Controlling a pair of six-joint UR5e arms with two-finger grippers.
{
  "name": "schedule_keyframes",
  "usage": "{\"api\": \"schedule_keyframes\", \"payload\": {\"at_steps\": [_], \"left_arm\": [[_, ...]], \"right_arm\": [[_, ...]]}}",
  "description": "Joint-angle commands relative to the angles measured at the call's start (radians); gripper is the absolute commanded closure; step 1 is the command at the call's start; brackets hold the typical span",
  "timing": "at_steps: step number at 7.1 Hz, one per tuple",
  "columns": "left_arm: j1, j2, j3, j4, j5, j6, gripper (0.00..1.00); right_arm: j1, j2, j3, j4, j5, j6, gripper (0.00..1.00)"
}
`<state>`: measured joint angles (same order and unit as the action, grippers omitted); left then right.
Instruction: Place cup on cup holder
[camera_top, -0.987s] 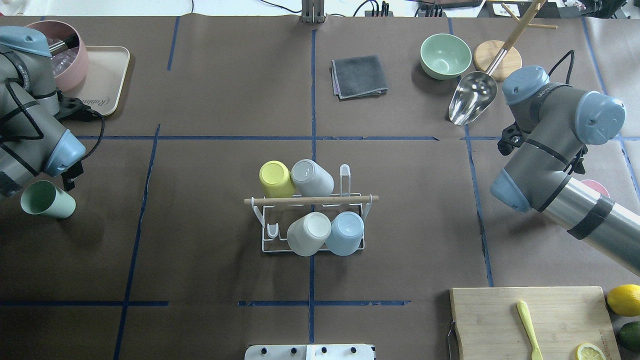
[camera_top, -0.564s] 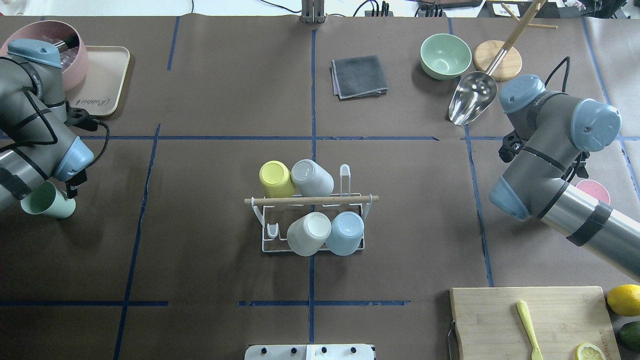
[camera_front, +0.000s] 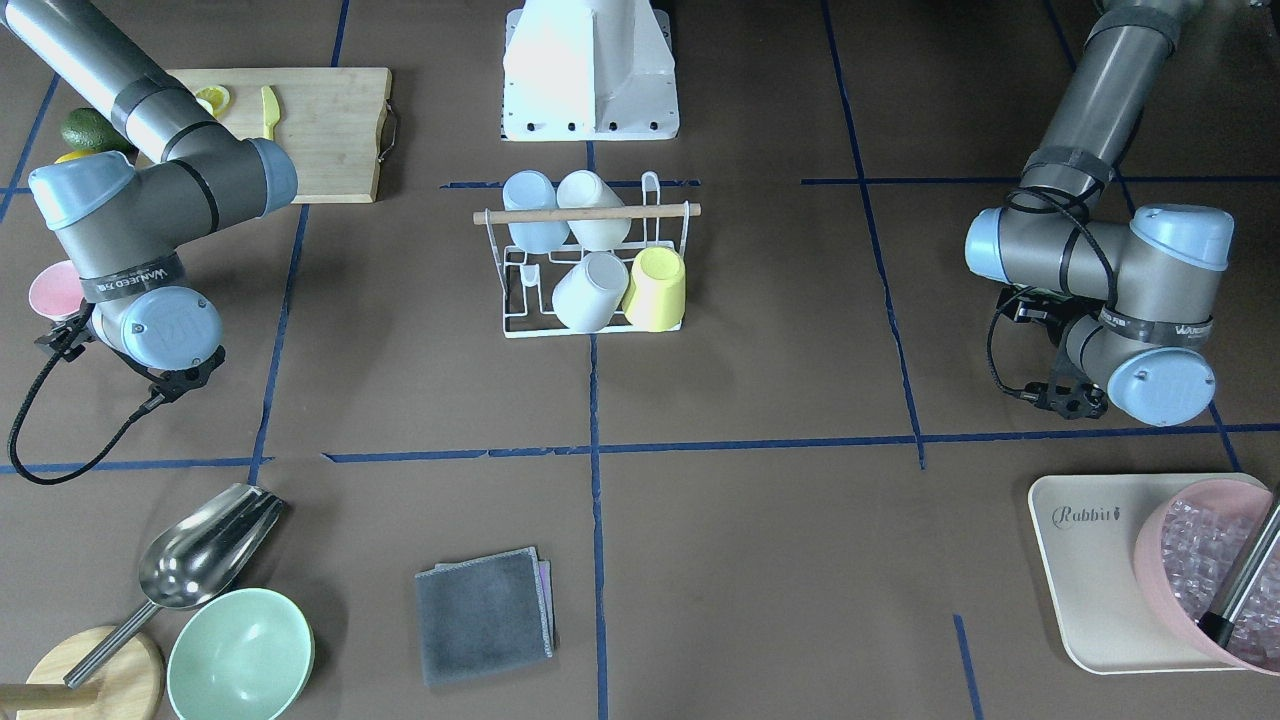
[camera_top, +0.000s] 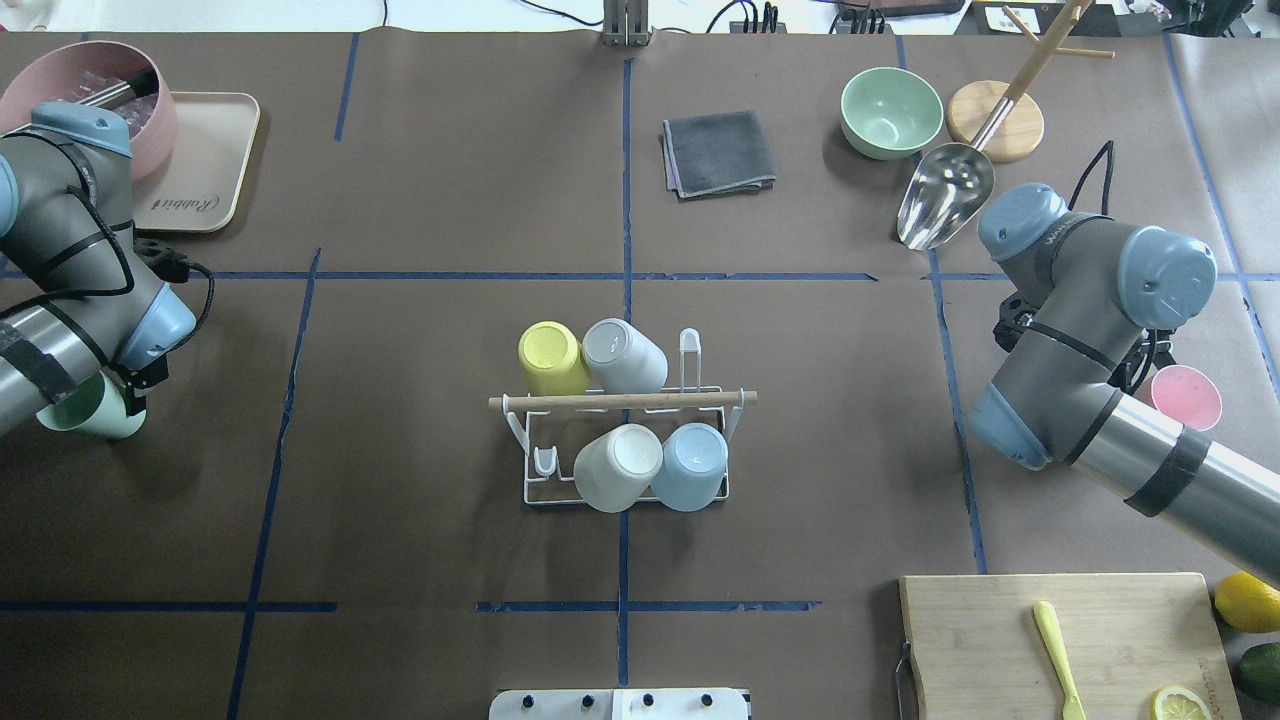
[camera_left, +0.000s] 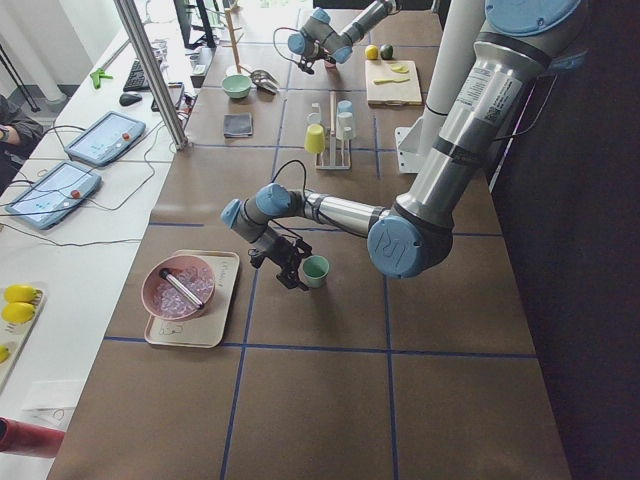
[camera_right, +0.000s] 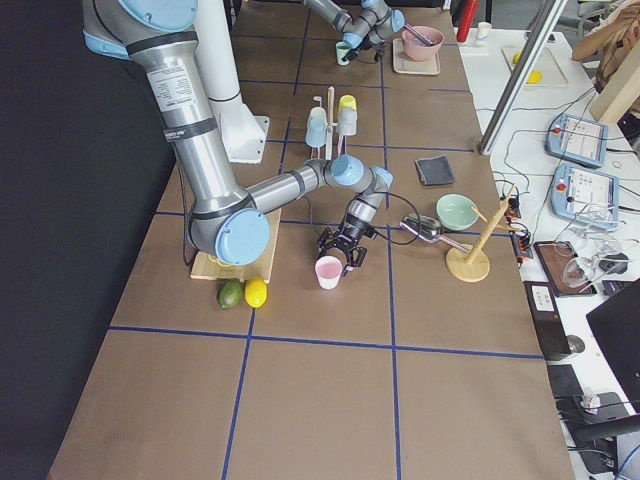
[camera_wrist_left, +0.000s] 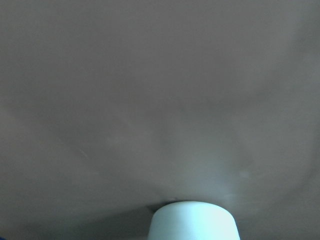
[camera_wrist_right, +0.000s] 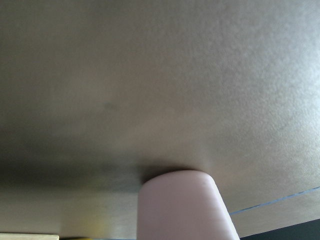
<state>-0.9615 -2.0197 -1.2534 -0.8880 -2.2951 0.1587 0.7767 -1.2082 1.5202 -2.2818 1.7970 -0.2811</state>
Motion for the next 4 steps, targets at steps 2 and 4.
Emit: {"api": "schedule_keyframes", "payload": {"at_steps": [2, 4], "left_arm": [[0.015, 0.001, 0.003, 0.093, -0.007, 0.059, 0.00], [0.020, 0.001, -0.001, 0.092, -0.011, 0.061, 0.13]], "right_arm": [[-0.026, -0.019, -0.002, -0.001, -0.039, 0.000, 0.00], [-0.057, -0.025, -0.003, -0.020, -0.039, -0.001, 0.00]]}}
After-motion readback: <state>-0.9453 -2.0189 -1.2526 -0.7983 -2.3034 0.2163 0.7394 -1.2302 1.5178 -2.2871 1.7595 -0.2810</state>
